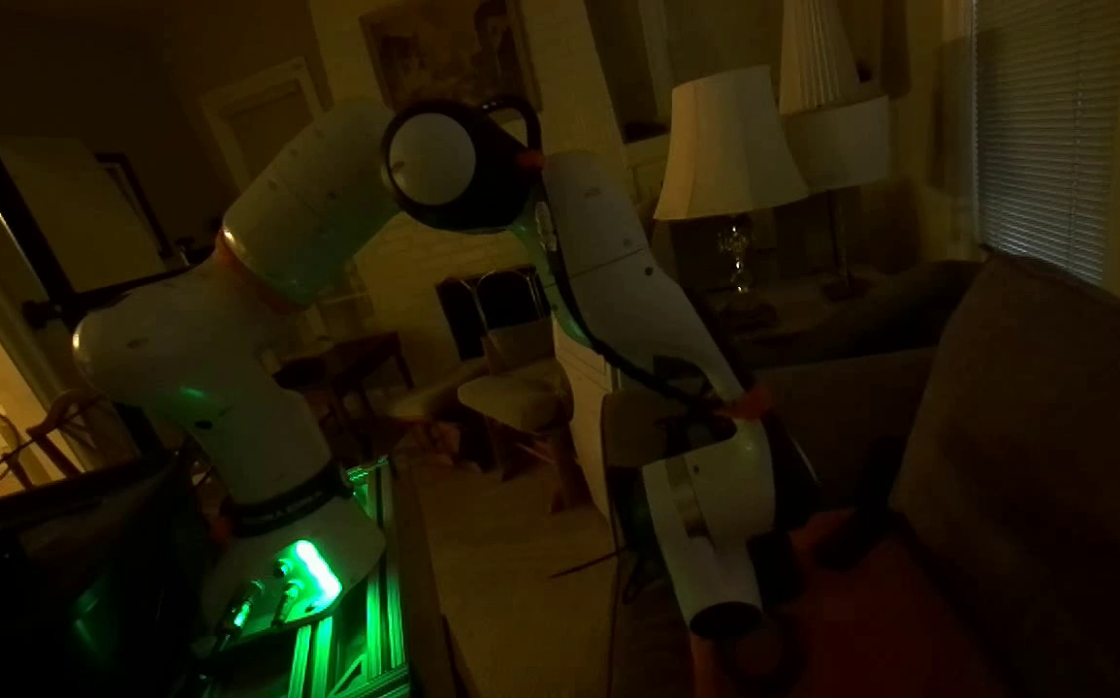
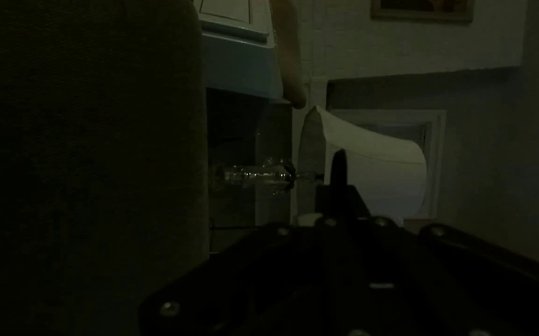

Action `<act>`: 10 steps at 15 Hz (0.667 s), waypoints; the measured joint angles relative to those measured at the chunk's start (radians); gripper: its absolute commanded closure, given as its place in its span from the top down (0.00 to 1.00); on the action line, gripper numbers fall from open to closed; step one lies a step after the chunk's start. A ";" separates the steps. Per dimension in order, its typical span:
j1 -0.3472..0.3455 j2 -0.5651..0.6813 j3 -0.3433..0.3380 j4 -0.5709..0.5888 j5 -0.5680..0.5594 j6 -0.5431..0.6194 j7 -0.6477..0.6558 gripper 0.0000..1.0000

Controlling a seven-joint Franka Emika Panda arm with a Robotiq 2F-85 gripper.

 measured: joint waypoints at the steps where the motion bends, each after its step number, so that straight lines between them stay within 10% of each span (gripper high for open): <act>1: 0.000 0.000 -0.006 -0.008 0.009 0.001 0.000 0.01; 10: -0.001 -0.009 -0.054 -0.102 0.066 0.010 -0.009 0.06</act>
